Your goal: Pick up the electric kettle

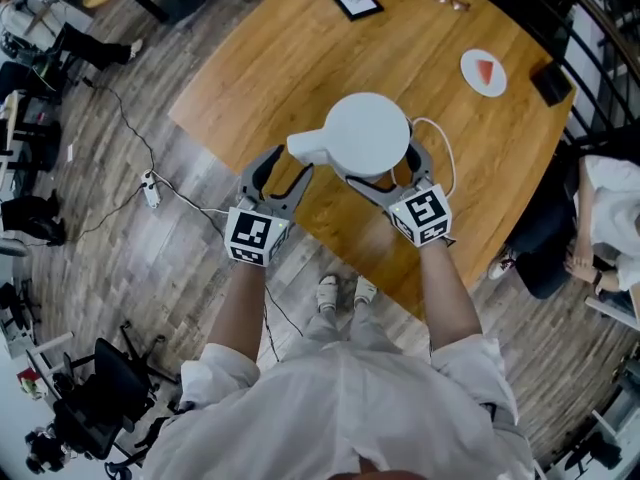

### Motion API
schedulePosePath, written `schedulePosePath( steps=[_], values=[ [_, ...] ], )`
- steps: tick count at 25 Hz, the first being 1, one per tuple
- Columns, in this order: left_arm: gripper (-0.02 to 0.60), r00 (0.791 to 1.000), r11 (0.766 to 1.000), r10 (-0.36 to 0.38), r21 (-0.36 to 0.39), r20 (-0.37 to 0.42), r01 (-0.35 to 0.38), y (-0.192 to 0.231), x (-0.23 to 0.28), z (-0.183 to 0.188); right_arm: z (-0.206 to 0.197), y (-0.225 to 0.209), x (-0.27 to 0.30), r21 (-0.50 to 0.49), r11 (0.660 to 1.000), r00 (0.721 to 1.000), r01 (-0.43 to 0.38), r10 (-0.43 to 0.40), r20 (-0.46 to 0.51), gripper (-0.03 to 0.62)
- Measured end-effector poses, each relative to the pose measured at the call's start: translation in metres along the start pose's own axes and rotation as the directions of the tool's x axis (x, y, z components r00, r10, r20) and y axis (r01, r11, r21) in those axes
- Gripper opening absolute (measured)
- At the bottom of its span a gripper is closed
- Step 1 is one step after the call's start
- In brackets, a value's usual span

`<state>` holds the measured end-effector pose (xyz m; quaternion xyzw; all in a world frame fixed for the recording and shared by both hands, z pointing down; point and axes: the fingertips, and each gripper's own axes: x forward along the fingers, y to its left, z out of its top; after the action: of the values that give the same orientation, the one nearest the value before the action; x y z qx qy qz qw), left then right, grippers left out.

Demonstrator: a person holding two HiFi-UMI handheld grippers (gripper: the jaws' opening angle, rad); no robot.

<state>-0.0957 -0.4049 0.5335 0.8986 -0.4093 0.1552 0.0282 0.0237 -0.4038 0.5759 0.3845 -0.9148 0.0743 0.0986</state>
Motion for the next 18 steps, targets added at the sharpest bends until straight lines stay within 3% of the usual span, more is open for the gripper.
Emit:
schedulePosePath(
  steps=[7, 18],
  values=[
    [0.203, 0.999, 0.997, 0.031, 0.078, -0.026, -0.028, -0.002, 0.028, -0.002, 0.000, -0.001, 0.001, 0.007, 1.000, 1.000, -0.003, 0.003, 0.000, 0.566],
    [0.161, 0.999, 0.996, 0.030, 0.082, -0.015, -0.028, -0.004, 0.042, 0.001, 0.001, -0.001, -0.001, 0.004, 1.000, 1.000, -0.012, 0.012, 0.006, 0.566]
  ],
)
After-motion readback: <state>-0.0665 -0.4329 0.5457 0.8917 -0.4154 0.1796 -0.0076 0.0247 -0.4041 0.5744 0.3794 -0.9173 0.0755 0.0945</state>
